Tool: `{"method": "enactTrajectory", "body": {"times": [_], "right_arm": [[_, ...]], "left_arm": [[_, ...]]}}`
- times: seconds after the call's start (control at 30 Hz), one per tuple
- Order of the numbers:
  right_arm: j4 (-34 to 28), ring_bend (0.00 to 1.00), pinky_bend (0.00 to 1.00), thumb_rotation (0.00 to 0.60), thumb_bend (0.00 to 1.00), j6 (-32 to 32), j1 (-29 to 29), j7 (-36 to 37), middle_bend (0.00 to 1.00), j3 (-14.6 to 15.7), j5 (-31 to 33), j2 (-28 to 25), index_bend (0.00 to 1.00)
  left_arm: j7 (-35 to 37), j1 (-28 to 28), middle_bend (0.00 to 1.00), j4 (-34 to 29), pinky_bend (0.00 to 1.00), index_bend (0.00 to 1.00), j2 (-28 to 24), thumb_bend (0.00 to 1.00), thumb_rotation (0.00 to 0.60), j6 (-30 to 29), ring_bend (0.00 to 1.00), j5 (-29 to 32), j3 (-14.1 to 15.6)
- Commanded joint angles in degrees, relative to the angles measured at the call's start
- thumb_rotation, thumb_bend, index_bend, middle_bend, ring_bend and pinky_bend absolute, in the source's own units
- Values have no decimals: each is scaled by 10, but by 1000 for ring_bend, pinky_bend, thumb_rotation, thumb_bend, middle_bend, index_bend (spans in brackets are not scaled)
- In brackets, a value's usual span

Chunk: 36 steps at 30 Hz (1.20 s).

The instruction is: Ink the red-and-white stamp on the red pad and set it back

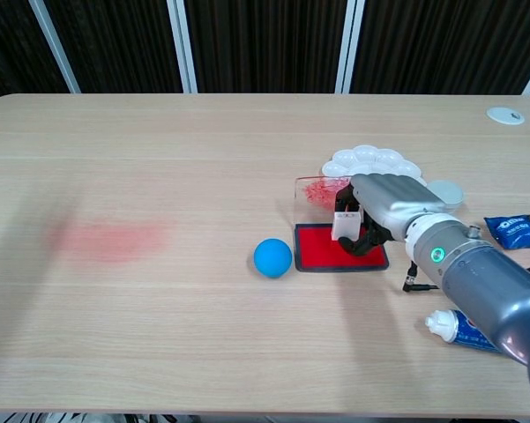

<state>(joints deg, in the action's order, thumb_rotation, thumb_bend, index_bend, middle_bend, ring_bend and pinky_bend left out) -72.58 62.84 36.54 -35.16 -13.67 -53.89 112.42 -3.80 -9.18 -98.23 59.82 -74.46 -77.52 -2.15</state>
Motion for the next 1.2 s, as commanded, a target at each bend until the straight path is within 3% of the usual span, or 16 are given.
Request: {"method": "enactTrajectory", "body": {"times": [0.03, 0.43, 1.2], "right_arm": [[-10, 507, 519, 600, 685, 5, 3, 1, 641, -4, -6, -4, 773], [-35, 508, 519, 600, 686, 13, 3, -8, 643, -6, -7, -15, 776], [-2, 509, 519, 600, 689, 2, -8, 5, 650, 18, -1, 0, 787]], "left_arm": [[0, 0, 0, 0, 0, 0, 0, 29, 600, 0, 0, 1, 0], [0, 0, 0, -1, 0, 0, 0, 30, 600, -3, 0, 0, 0], [0, -1, 0, -1, 0, 0, 0, 30, 600, -1, 0, 1, 1]]}}
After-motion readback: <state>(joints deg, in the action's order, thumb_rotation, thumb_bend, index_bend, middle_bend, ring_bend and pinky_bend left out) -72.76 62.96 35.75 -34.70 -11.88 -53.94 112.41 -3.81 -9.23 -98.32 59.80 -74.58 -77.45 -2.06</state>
